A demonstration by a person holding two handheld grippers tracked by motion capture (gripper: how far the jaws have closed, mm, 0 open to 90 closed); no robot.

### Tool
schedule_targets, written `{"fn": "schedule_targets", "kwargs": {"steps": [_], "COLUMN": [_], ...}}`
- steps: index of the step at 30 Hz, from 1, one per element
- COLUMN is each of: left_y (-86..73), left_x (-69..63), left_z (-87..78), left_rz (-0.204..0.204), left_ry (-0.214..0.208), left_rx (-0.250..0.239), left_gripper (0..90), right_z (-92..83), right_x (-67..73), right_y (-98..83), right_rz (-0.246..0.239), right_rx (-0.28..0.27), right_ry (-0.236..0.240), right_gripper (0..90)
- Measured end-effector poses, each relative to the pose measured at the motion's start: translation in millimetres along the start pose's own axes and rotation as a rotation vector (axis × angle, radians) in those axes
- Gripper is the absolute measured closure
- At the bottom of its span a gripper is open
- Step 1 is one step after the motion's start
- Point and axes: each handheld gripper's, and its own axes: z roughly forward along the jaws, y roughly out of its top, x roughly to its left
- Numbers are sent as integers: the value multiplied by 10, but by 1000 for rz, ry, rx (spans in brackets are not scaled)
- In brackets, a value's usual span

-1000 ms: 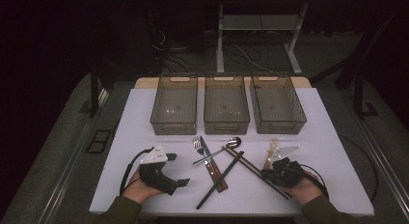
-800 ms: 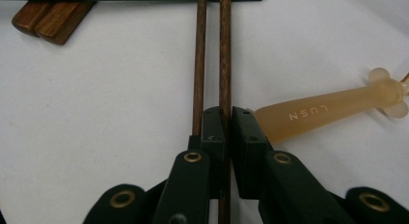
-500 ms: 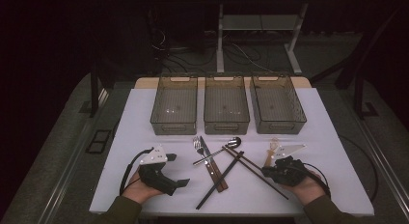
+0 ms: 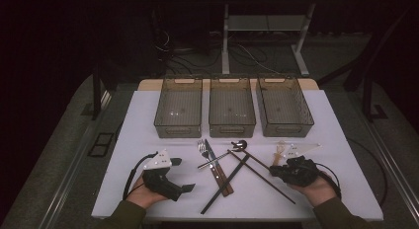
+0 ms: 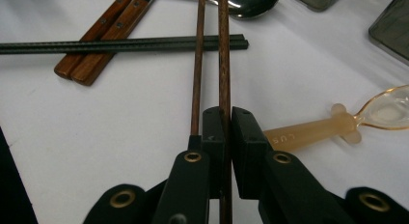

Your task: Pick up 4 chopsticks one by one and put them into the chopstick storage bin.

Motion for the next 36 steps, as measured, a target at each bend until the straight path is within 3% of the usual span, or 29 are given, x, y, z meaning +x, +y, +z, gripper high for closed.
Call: {"fn": "schedule_targets", "kwargs": {"steps": [18,36], "left_y": [4,7], "left_x": [-6,6], "left_z": [9,-3], "left_rz": [-5,-25], "left_ry": [0,9], "left_rx": [-9,-19], "left_gripper": [0,0], "right_z": [7,53], "right_x": [13,-44], "right_y": [174,452], "right_rz": [1,10], "right_rx": [-48,-96], "right_ry": [54,70], "right_gripper": [843,842]}}
